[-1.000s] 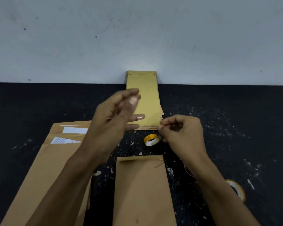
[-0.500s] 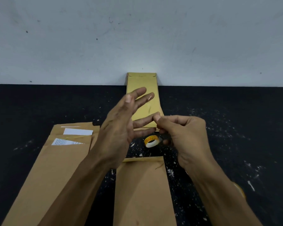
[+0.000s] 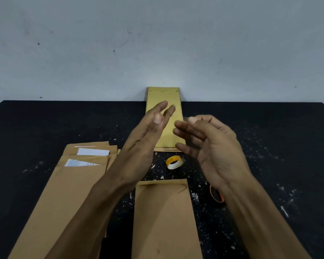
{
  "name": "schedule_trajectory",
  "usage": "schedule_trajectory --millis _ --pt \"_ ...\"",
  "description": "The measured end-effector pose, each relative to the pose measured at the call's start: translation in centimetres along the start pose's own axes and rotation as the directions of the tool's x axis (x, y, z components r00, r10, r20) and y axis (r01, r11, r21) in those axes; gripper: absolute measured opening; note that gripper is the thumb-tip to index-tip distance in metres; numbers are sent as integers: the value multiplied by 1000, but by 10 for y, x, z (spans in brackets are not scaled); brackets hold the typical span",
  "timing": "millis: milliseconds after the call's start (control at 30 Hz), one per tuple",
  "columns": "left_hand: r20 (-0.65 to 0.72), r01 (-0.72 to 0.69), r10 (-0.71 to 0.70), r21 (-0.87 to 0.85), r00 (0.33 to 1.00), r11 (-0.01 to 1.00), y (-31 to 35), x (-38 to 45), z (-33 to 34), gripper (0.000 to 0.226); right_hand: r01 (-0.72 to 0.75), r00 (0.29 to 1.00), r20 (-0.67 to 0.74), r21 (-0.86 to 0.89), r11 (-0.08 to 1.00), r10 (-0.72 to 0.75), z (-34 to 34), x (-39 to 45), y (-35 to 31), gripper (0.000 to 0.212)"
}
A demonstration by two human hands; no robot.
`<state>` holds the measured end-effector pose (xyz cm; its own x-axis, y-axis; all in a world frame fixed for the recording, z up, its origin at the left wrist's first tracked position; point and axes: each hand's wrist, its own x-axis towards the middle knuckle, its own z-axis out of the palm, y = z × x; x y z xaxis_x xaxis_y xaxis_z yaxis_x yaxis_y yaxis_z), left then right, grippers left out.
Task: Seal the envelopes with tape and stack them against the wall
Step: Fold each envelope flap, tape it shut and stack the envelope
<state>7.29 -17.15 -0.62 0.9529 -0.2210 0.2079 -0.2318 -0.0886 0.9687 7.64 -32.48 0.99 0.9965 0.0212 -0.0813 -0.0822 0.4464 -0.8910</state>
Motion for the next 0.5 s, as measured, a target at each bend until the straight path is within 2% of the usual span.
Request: schedule_trajectory --millis 100,233,300,400,433,467,500 --pt "0 -21 21 156 1000 988 2 -3 -3 59 3 995 100 95 995 -13 1 -3 -9 15" --pt "-50 -71 101 411 994 909 3 -11 -4 54 96 989 116 -33 995 -92 1 -7 -9 19" --pt "-84 -62 126 539 988 840 3 -16 -7 52 134 985 124 -84 987 -123 2 -9 -6 21" --pt "-112 32 81 754 990 656 4 -20 -15 59 196 969 161 -43 980 -186 2 -14 -5 16" --pt "-133 62 59 755 989 653 3 -22 -18 61 214 963 174 -23 977 -207 1 -16 -6 14" --pt "-181 84 55 679 982 729 5 -26 -20 58 228 957 189 -23 973 -220 0 -18 -8 15" --pt "-254 92 48 511 966 855 8 -29 -20 49 237 952 209 -33 971 -225 -2 -19 -9 16"
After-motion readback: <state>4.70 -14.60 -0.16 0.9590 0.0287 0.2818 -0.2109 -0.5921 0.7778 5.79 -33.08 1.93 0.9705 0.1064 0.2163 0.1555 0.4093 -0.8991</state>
